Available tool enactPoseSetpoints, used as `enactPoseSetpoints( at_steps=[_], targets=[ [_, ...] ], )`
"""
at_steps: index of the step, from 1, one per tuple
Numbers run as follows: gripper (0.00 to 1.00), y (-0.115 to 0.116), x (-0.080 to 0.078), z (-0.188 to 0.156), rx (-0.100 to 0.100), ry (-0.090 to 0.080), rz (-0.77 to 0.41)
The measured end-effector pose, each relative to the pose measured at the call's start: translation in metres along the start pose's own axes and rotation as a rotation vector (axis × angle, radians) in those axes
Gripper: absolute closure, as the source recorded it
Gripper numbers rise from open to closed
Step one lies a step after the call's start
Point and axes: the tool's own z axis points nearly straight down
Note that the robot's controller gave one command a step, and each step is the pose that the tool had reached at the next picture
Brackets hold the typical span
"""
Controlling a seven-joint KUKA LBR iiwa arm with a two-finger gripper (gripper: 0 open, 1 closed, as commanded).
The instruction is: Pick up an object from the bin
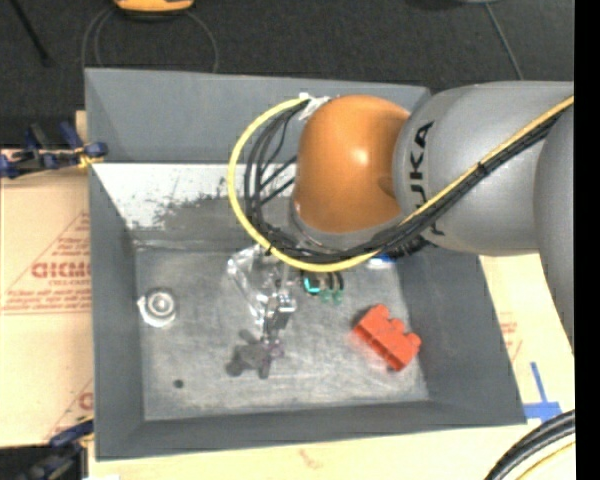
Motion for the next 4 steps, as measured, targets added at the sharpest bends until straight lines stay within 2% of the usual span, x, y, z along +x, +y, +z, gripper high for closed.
enactPoseSetpoints(
  at_steps=[1,2,3,4],
  targets=[
    [0.00,-0.003,0.013,0.118,0.002,-0.015,-0.299],
    [0.00,0.000,0.033,0.090,0.000,-0.005,-0.213],
    [0.00,-0.012,0.030,0.079,0.003,-0.010,-0.296],
    [0.00,-0.008,0.031,0.120,-0.001,-0.015,-0.327]
  ],
)
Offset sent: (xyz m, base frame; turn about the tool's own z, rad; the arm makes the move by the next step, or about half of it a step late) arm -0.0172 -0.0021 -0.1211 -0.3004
